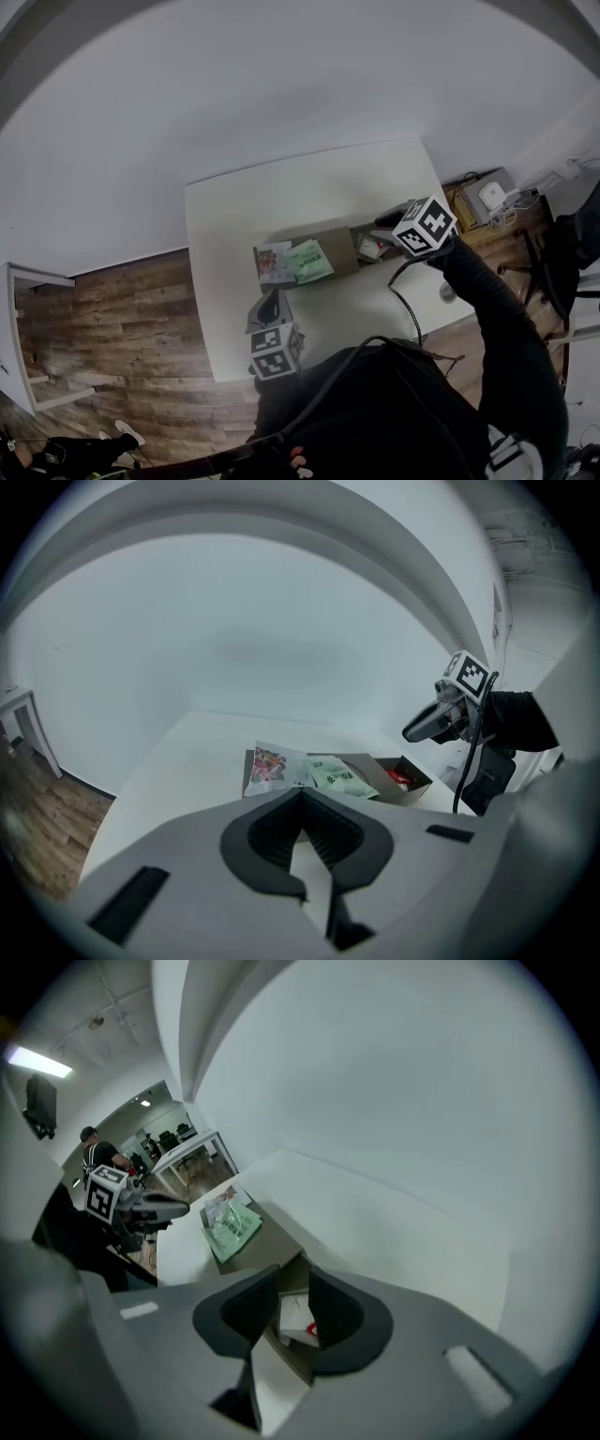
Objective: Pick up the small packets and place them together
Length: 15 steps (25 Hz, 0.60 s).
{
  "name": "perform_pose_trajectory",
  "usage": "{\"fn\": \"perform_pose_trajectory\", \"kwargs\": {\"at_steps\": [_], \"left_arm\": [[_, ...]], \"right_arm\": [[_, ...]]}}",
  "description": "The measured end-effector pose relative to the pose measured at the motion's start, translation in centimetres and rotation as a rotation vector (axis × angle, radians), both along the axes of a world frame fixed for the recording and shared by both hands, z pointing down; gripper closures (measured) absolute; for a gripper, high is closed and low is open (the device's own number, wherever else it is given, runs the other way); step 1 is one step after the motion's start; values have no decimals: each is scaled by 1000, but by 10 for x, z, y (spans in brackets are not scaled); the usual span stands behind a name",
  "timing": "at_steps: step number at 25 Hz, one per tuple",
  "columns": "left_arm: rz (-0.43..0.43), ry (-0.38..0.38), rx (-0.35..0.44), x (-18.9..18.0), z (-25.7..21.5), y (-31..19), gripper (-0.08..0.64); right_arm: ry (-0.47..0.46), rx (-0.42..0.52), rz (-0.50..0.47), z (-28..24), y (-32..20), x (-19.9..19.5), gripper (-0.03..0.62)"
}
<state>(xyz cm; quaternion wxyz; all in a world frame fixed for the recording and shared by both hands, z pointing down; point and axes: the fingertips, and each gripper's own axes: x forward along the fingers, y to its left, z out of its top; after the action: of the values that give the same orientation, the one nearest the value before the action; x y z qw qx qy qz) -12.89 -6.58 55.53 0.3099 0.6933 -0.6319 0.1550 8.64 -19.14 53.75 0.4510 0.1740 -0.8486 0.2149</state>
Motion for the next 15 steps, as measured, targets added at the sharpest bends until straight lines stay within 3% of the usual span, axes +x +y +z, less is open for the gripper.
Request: {"fn": "perform_pose_trajectory", "kwargs": {"at_steps": [5,9,15], "left_arm": [[15,-1,-11,6,-1,0,560],[11,-3,-16,6,-1,0,560],[-15,-15,-5,-1,2,2,560]], "right_arm": [[121,-23,-85,25,19,30,495],[170,-86,-182,48,36,23,438],[270,-88,-288,75,37,9,430]]}}
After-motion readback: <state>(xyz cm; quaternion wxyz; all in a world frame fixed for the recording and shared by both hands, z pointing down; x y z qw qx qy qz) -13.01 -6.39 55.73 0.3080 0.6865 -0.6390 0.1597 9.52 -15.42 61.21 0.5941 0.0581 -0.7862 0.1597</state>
